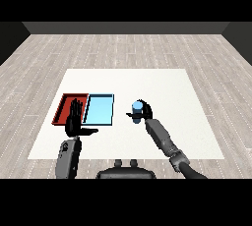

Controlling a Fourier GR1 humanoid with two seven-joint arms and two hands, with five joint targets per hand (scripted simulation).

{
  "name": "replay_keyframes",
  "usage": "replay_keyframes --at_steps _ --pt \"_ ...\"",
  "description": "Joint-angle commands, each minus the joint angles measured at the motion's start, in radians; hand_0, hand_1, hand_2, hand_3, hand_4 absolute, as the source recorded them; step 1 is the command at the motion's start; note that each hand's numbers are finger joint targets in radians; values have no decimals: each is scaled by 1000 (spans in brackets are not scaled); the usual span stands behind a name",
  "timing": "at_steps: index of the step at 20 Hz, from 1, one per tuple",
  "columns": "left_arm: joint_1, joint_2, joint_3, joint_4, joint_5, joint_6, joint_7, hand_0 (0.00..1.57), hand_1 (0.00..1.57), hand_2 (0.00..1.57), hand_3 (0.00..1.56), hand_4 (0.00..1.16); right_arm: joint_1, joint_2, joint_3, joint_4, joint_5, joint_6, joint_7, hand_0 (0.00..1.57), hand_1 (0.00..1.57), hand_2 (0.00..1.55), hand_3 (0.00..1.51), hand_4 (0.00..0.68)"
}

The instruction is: Pick the blue can and put it in the blue box

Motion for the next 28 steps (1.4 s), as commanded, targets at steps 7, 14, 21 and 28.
replay_keyframes --at_steps 7,14,21,28 --pt "20 -19 -85 53 -99 28 -22 0 0 0 0 0 30 1 -5 -181 77 -21 26 1474 1474 1453 1411 643" --pt "-74 -41 -162 106 -59 61 77 0 0 0 0 0 79 -45 32 -386 110 31 49 1441 1441 1428 1411 665" --pt "-93 -42 -193 138 -56 69 88 0 0 0 0 0 76 -7 -4 -482 169 20 113 1431 1431 1437 1412 654" --pt "-172 -42 -205 269 -31 66 58 0 0 0 0 0 213 3 93 -696 199 -31 211 1424 1424 1425 1403 652"
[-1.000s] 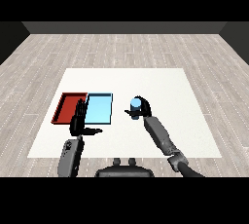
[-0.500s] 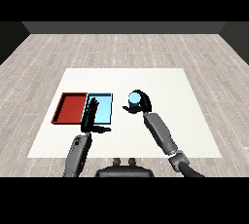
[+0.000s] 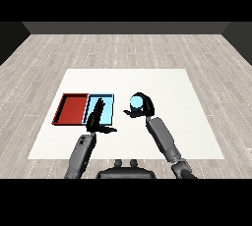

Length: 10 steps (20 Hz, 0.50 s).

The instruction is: Pick the blue can and put it in the blue box

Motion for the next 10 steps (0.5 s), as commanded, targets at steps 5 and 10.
replay_keyframes --at_steps 5,10 --pt "-149 -3 -121 70 15 172 54 0 0 0 0 0 60 6 56 -88 20 -24 36 1426 1426 1442 1408 669" --pt "-143 -3 -178 181 106 175 -30 0 0 0 0 0 -22 6 65 -84 -7 -43 77 1419 1419 1448 1416 660"
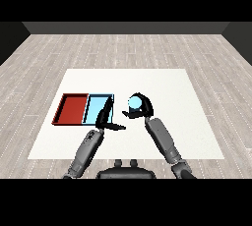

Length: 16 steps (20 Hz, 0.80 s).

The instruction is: Pick the blue can and put it in the blue box

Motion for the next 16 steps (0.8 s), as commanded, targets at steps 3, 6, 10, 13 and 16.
replay_keyframes --at_steps 3,6,10,13,16 --pt "-34 0 -60 71 21 48 -12 0 0 0 0 0 -5 4 57 13 -16 -43 -43 1404 1404 1447 1412 662" --pt "-71 0 -120 44 64 122 44 0 0 0 0 0 8 4 18 -4 4 25 -16 1403 1403 1439 1403 668" --pt "-47 0 -122 114 57 88 -11 0 0 0 0 0 -25 4 14 -34 8 13 7 1399 1399 1443 1405 679" --pt "-99 0 -154 248 106 109 -121 0 0 0 0 0 -85 4 -11 50 -32 40 -25 1394 1394 1453 1415 680" --pt "-83 0 -145 112 84 120 15 0 0 0 0 0 22 4 88 -51 -13 5 -21 1397 1397 1450 1411 677"
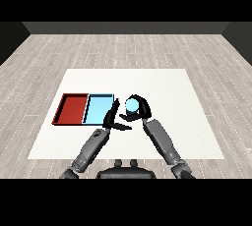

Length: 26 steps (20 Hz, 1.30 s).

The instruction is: Pick the blue can and put it in the blue box

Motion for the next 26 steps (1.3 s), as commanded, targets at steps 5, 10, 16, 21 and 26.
replay_keyframes --at_steps 5,10,16,21,26 --pt "-20 0 -107 41 101 53 -50 0 0 0 0 0 -9 1 42 41 7 -8 -38 1396 1396 1431 1395 654" --pt "-153 0 -66 153 123 46 -53 0 0 0 0 0 2 1 118 5 -23 -57 -24 1419 1419 1430 1388 651" --pt "-60 0 -84 71 105 22 -58 0 0 0 0 0 -13 1 138 -43 -10 -77 29 1408 1408 1439 1389 625" --pt "-130 47 -101 75 9 153 -25 0 0 0 0 277 -43 1 162 8 -37 -76 -9 1253 1253 1411 1396 613" --pt "-134 4 -110 124 -76 179 -19 322 322 480 327 181 -115 0 309 28 -112 -180 -2 1460 1460 1467 1398 593"
